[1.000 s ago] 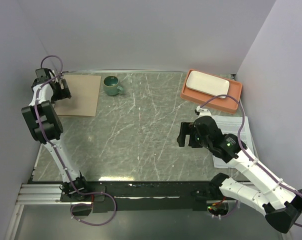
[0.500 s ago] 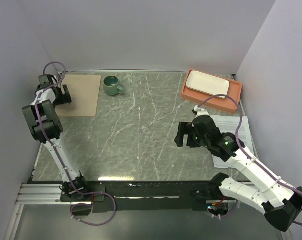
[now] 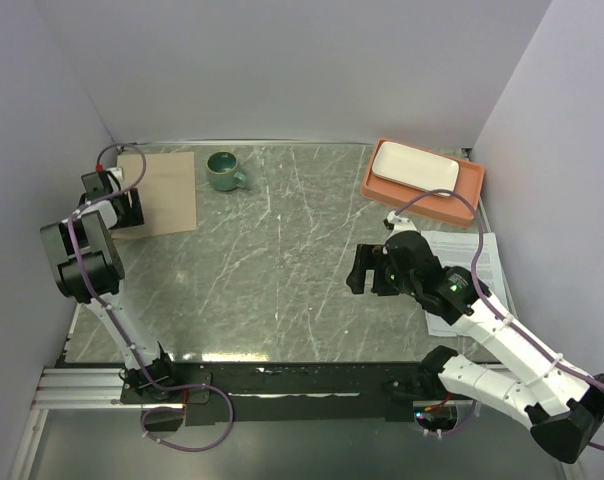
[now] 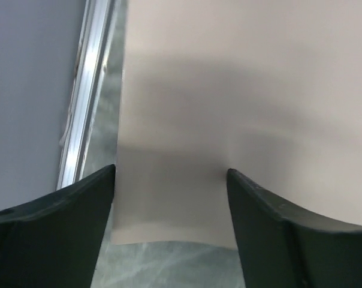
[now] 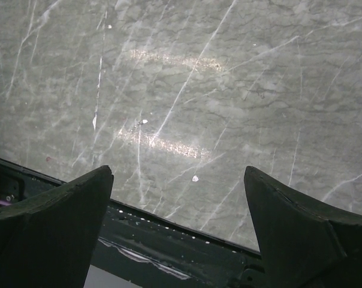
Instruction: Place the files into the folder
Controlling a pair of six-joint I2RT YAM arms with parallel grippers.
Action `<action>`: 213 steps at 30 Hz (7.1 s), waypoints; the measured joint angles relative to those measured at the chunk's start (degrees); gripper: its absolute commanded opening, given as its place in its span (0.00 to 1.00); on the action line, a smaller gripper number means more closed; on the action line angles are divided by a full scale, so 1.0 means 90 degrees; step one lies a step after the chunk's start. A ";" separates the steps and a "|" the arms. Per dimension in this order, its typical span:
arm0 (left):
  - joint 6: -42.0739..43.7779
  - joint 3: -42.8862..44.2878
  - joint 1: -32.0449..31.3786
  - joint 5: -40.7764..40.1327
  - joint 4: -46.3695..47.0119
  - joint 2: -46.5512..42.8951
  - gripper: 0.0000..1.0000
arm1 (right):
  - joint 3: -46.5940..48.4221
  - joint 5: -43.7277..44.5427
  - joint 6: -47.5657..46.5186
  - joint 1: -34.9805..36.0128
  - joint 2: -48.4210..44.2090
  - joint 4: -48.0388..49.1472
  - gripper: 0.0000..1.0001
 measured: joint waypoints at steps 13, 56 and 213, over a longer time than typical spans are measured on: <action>0.1311 -0.2616 0.0017 0.0027 0.1192 -0.1710 0.60 | -0.0488 -0.0185 0.0170 0.0010 -0.0367 0.0168 0.93; 0.5559 -0.5491 -0.1962 -0.3118 0.5547 -0.2404 0.70 | -0.0852 -0.0461 0.0542 0.0012 -0.0459 0.0459 0.92; 0.1836 -0.1768 -0.1603 0.2062 -0.6581 -0.7881 0.98 | 0.0614 0.0015 0.1103 0.2008 0.1528 0.2210 0.00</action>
